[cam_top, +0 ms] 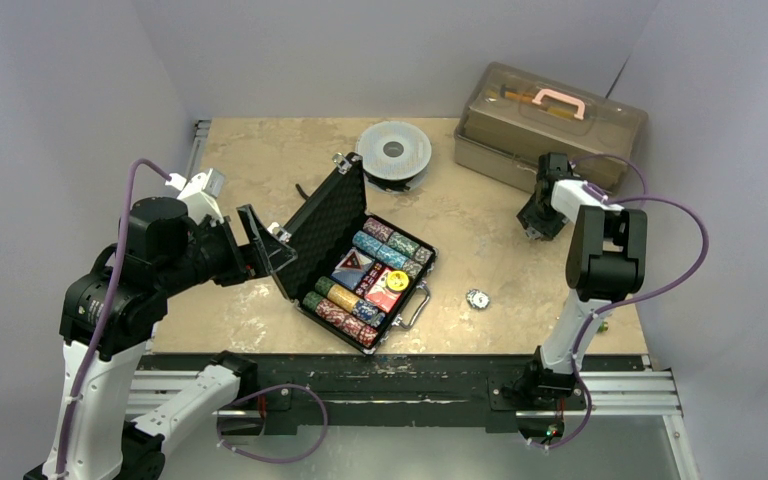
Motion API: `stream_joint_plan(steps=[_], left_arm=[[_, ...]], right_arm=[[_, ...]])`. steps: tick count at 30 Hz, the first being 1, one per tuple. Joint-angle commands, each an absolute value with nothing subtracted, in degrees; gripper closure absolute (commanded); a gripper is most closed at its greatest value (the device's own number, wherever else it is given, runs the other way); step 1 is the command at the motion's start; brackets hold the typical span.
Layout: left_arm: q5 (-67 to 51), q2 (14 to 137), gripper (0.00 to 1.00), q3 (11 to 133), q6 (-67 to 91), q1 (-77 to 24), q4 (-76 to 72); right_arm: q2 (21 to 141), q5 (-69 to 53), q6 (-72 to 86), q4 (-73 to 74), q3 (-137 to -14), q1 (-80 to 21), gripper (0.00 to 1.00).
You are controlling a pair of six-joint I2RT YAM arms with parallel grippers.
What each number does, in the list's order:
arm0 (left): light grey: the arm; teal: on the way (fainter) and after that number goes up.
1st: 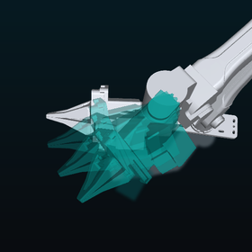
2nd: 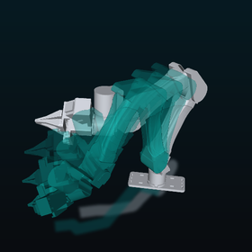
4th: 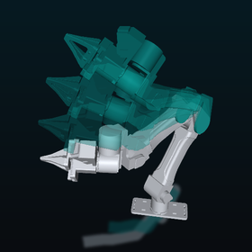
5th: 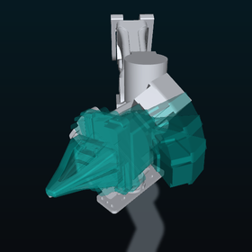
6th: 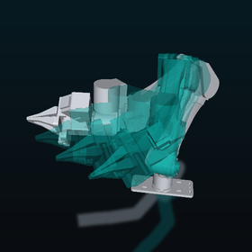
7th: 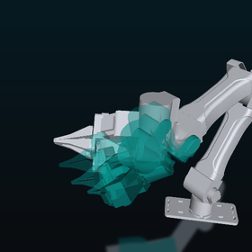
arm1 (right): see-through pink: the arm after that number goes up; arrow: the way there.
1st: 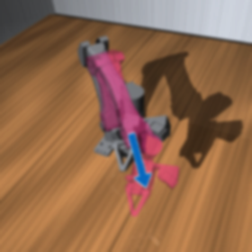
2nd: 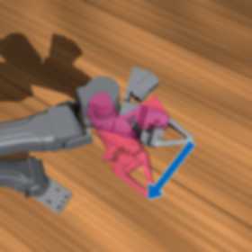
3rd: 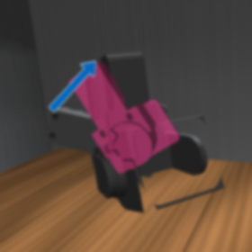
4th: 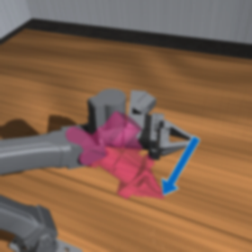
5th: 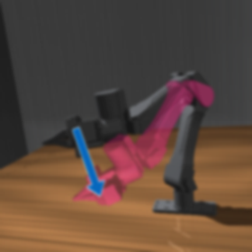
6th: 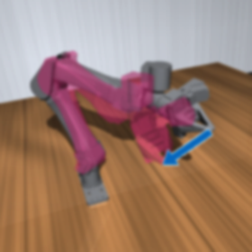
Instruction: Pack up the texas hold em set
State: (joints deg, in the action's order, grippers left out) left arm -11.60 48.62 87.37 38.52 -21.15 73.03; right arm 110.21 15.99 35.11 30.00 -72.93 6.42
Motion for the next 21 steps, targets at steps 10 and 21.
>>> stream_joint_plan(steps=[10,21], left_arm=[[-12.3,48.6,0.20,87.8,38.9,-21.5,72.8],[-11.9,49.0,0.20,88.6,38.3,-21.5,72.6]], right_arm=[[113.5,11.5,26.4,23.4,-72.6,7.1,0.65],[108.6,10.4,27.3,24.7,-67.6,5.1,0.67]])
